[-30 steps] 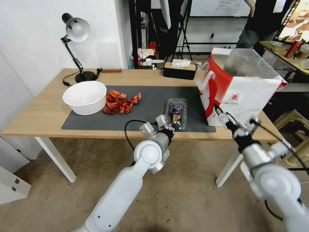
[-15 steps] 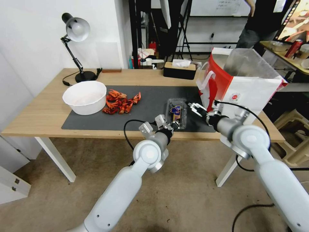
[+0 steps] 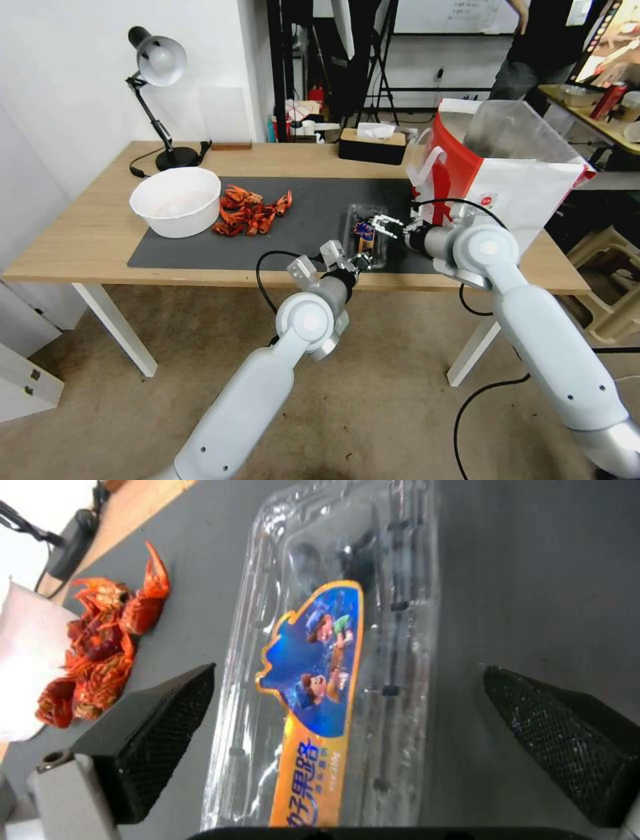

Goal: Close the takeout container lid, then place the container into the takeout bag.

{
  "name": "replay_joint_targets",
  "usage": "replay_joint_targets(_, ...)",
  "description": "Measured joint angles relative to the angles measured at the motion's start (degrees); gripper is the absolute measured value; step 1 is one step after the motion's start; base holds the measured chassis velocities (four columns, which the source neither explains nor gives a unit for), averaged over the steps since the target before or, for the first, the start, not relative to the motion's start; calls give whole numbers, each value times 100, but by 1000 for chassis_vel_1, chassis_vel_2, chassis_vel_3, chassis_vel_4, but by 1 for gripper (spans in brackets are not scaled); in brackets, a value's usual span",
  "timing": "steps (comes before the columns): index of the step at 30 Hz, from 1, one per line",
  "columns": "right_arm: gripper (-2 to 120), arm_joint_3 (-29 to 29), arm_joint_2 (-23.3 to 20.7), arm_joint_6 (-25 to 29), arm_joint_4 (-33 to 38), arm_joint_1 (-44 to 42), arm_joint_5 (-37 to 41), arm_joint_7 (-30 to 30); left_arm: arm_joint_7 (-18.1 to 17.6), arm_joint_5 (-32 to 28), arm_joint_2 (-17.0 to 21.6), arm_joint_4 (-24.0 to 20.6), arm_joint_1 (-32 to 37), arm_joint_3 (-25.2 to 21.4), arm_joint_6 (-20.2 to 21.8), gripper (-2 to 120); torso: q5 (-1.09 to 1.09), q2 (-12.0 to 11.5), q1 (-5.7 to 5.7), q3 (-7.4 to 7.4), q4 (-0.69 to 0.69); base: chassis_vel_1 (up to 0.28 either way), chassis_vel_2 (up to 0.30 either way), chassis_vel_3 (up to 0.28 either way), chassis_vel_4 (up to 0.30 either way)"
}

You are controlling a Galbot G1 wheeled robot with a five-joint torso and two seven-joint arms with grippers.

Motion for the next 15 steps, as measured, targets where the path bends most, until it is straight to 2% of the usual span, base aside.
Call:
replay_joint_targets(5, 100, -67, 46, -16, -89, 85, 108, 83, 0, 1, -1, -11, 2, -1, -5, 0, 0, 0, 0, 0, 0, 0, 0, 0, 0)
replay_joint_targets(11, 100, -262, 147, -12, -216, 247, 545, 483, 0, 2, 17, -46, 2, -10, -24, 0, -2, 0, 0, -1, -1, 0, 0, 0, 0)
replay_joint_targets(15, 91, -281, 200, 4, -243, 278, 814, 732, 20, 4, 49, -104, 26, -16, -44, 0, -4, 2, -2, -3, -4, 0, 0, 0, 0)
